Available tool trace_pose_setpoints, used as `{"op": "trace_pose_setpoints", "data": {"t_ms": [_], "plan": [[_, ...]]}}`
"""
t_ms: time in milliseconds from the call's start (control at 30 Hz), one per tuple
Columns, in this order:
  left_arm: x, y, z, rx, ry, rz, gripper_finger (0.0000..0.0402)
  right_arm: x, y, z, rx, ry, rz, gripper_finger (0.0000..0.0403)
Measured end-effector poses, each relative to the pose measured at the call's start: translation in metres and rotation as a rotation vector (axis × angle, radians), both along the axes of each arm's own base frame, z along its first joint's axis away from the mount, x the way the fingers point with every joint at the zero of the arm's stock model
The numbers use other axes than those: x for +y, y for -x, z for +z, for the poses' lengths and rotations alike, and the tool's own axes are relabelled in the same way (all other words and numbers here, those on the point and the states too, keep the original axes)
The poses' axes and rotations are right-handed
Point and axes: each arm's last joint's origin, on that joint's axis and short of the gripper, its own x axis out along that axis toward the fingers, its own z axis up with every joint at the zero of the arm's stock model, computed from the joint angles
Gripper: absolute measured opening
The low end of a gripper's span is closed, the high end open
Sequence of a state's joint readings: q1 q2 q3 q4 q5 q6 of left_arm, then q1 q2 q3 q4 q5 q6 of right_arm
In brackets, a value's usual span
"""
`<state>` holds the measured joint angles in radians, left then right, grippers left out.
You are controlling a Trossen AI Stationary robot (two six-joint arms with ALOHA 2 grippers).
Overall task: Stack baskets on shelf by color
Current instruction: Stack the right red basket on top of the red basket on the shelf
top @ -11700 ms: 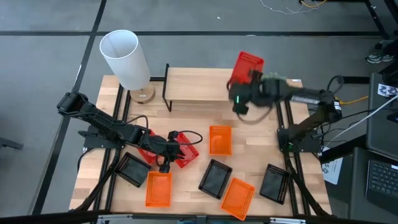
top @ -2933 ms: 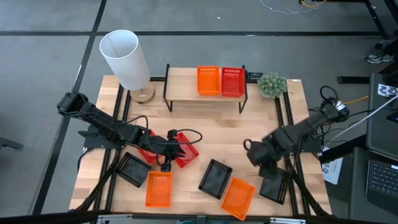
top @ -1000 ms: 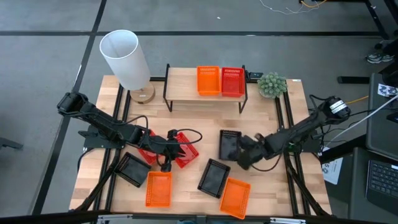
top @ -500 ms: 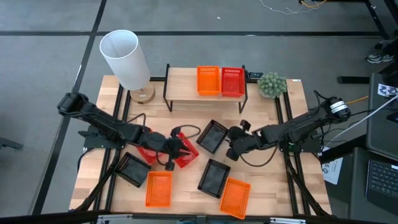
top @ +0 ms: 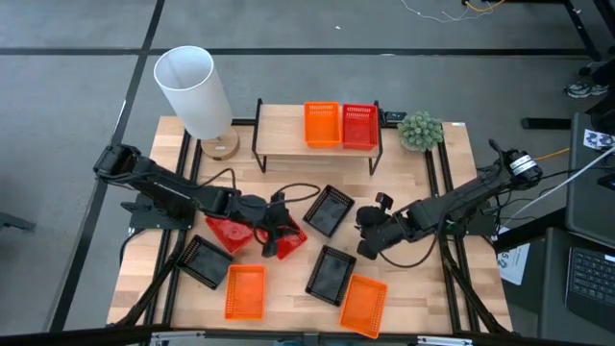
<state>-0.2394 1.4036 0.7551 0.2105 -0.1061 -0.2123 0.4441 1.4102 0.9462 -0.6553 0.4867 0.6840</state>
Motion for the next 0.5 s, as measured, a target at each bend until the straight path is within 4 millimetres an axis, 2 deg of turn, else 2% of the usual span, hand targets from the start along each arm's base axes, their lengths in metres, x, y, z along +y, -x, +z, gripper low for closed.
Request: {"op": "trace_pose_setpoints", "data": {"t_ms": [133, 267, 367, 433, 500], "plan": [[-0.012, 0.005, -0.003, 0.049, 0.08, -0.027, 0.0047, 0.006, 0.0, 0.0, -0.014, 0.007, 0.052, 0.0129], [-0.016, 0.013, 0.002, 0.063, 0.03, -0.053, 0.0047, 0.019, -0.019, 0.002, -0.12, -0.014, 0.242, 0.0129], [-0.021, 0.018, 0.008, 0.056, 0.066, -0.059, 0.0047, 0.023, -0.033, 0.003, -0.2, -0.009, 0.367, 0.0129], [-0.025, 0.019, 0.007, 0.077, 0.136, -0.045, 0.0047, 0.02, -0.035, 0.004, -0.205, 0.009, 0.378, 0.0129], [-0.026, 0.016, -0.004, 0.143, 0.196, -0.019, 0.0047, 0.017, -0.036, 0.007, -0.195, 0.027, 0.346, 0.0129]]}}
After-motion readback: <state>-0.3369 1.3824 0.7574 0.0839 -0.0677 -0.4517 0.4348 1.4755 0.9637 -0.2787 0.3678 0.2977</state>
